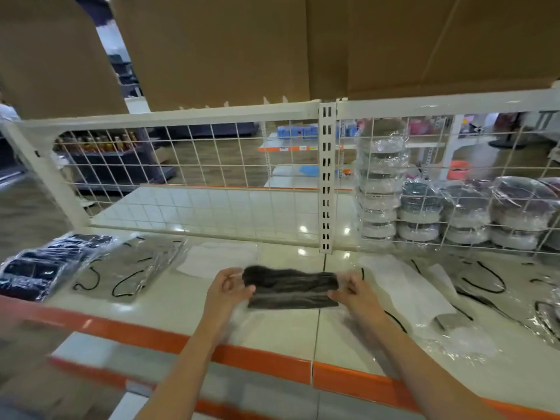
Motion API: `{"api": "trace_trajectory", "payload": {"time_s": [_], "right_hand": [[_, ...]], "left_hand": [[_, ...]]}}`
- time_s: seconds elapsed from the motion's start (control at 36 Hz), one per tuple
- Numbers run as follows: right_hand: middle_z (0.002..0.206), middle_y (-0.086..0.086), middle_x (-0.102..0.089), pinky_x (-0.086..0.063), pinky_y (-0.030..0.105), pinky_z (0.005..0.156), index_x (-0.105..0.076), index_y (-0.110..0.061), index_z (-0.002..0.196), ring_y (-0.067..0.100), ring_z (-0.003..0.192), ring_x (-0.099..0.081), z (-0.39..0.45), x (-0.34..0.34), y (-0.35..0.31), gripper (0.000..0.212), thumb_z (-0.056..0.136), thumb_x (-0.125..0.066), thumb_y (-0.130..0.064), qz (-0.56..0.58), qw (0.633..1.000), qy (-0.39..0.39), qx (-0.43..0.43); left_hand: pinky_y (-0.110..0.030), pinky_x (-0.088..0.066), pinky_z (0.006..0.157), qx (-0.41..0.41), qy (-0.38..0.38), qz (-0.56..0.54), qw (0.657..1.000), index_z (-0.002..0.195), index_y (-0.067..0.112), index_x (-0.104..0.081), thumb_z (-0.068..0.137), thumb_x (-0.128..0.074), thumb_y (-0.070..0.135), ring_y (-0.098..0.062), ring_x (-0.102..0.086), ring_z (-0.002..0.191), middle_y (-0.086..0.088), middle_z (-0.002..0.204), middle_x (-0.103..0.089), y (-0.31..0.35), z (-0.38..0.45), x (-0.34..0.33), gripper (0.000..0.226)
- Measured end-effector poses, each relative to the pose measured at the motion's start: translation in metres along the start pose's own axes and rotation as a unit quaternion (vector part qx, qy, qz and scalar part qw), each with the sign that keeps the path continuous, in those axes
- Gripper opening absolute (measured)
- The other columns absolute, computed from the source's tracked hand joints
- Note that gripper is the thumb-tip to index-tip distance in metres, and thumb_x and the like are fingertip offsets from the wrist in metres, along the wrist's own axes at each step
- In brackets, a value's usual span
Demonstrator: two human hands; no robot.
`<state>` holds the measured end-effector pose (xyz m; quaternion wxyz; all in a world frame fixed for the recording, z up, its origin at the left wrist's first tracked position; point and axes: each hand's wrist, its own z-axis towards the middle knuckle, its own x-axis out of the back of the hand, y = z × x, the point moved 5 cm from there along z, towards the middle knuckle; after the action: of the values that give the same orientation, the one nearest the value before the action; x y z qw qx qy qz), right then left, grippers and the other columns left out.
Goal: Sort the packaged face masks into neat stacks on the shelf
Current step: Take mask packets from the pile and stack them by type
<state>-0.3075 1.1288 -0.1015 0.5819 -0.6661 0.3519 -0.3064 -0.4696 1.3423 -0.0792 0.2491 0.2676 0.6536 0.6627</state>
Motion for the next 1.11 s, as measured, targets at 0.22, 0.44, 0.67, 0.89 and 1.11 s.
{"api": "trace_trajectory", "payload": {"time_s": [0.22, 0.44, 0.67, 0.89, 1.11], "right_hand": [[0.096, -0.004, -0.053, -0.047, 0.01, 0.08, -0.056, -0.016, 0.094, 0.006, 0.088, -0.052, -0.005, -0.019, 0.0, 0.015, 0.091, -0.054, -0.002, -0.03, 0.999, -0.021, 0.011], [0.091, -0.004, -0.055, -0.041, 0.013, 0.066, -0.051, -0.016, 0.095, 0.006, 0.085, -0.054, 0.01, -0.045, -0.014, 0.011, 0.09, -0.06, -0.014, -0.23, 0.971, -0.053, 0.032], [0.105, -0.001, -0.061, -0.048, 0.028, 0.066, -0.048, -0.019, 0.119, 0.016, 0.084, -0.059, 0.018, -0.142, -0.026, 0.037, 0.088, -0.062, -0.033, -0.196, 0.971, -0.136, -0.006], [0.056, 0.0, -0.043, -0.028, 0.021, 0.044, -0.04, -0.013, 0.078, 0.011, 0.045, -0.038, 0.029, -0.284, -0.036, 0.022, 0.095, -0.053, -0.019, -0.186, 0.956, -0.226, -0.016], [0.057, 0.001, -0.047, -0.033, 0.017, 0.038, -0.051, -0.009, 0.087, 0.004, 0.035, -0.041, 0.034, -0.435, -0.03, 0.014, 0.088, -0.062, -0.017, -0.249, 0.93, -0.272, 0.0]], "left_hand": [[-0.014, -0.043, 0.079, -0.01, -0.021, 0.184, 0.983, 0.108, 0.017, -0.046, 0.077, -0.072, -0.003, -0.015, -0.056, 0.095, 0.004, 0.1, -0.056, -0.025, -0.005, -0.016, 0.045], [-0.02, -0.051, 0.07, 0.019, 0.016, 0.159, 0.987, 0.111, 0.012, -0.039, 0.08, -0.068, -0.002, -0.014, -0.06, 0.086, -0.003, 0.099, -0.059, -0.017, 0.012, 0.014, 0.045], [-0.035, -0.04, 0.097, 0.022, 0.073, 0.211, 0.975, 0.125, 0.01, -0.041, 0.076, -0.075, 0.006, -0.014, -0.044, 0.107, 0.004, 0.115, -0.045, 0.006, 0.042, 0.116, 0.06], [-0.038, -0.039, 0.101, 0.07, 0.166, 0.255, 0.95, 0.13, 0.009, -0.043, 0.073, -0.078, 0.006, -0.027, -0.049, 0.119, -0.011, 0.13, -0.052, 0.005, 0.057, 0.255, 0.067], [-0.031, -0.05, 0.073, 0.089, 0.208, 0.351, 0.909, 0.128, 0.012, -0.042, 0.079, -0.07, 0.007, -0.023, -0.061, 0.074, -0.011, 0.106, -0.061, 0.009, 0.075, 0.387, 0.057]]}}
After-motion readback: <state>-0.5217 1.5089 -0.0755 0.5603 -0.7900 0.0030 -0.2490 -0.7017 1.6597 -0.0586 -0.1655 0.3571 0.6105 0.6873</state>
